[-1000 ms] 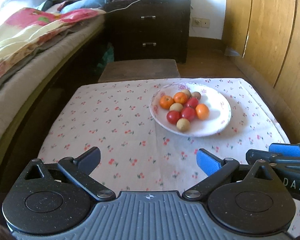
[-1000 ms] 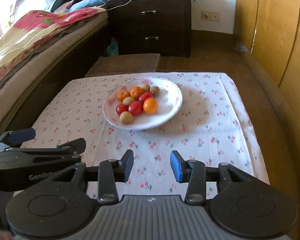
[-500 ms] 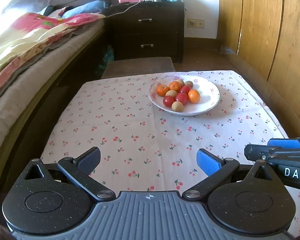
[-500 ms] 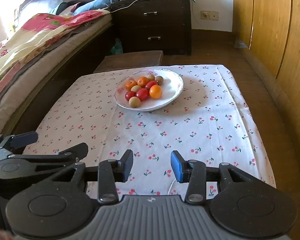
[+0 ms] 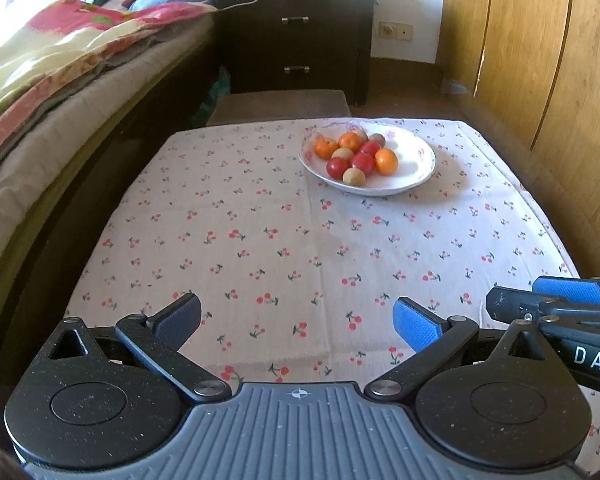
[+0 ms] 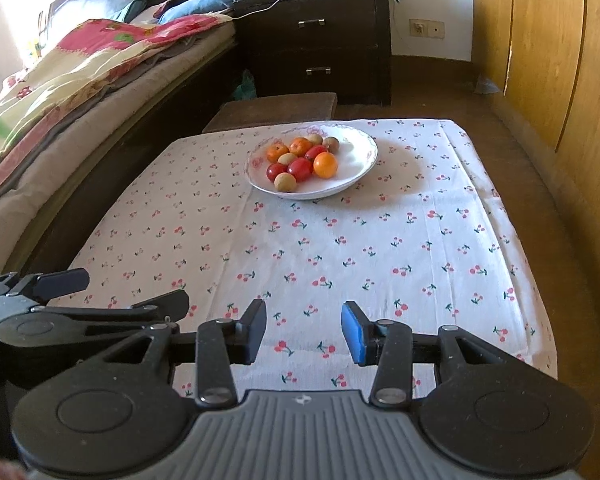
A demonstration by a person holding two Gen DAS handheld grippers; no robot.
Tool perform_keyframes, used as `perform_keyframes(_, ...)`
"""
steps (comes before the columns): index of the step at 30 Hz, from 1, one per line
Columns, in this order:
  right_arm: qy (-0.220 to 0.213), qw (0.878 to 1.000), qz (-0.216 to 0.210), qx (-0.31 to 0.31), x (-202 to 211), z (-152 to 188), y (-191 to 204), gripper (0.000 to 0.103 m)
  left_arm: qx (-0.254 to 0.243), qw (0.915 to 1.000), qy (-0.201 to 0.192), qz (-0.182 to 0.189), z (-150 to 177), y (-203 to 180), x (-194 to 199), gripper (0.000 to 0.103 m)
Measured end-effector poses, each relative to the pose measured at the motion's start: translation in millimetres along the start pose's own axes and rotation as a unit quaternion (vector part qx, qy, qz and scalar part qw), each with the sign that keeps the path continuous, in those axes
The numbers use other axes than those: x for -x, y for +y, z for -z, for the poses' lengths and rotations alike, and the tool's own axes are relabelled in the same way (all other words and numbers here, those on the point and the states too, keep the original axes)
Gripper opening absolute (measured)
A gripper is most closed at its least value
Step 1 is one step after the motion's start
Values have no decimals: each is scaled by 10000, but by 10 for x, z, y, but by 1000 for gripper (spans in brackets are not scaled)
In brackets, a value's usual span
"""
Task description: Organize fruits
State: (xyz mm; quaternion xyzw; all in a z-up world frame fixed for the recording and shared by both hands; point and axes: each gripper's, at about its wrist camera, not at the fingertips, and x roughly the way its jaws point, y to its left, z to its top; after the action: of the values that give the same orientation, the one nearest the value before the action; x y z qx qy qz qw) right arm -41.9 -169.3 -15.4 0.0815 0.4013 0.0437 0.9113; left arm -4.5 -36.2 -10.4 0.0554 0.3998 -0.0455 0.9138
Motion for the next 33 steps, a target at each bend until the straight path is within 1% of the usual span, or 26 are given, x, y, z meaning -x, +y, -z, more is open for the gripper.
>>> perform_keyframes(10, 38, 10000, -14, -28, 43, 89, -1, 42, 49, 9999, 83, 59, 80, -1, 34, 103)
perform_keyframes(33, 134, 9999, -8, 11, 8, 129, 25, 42, 99, 9998, 176, 33, 137, 15, 20, 103)
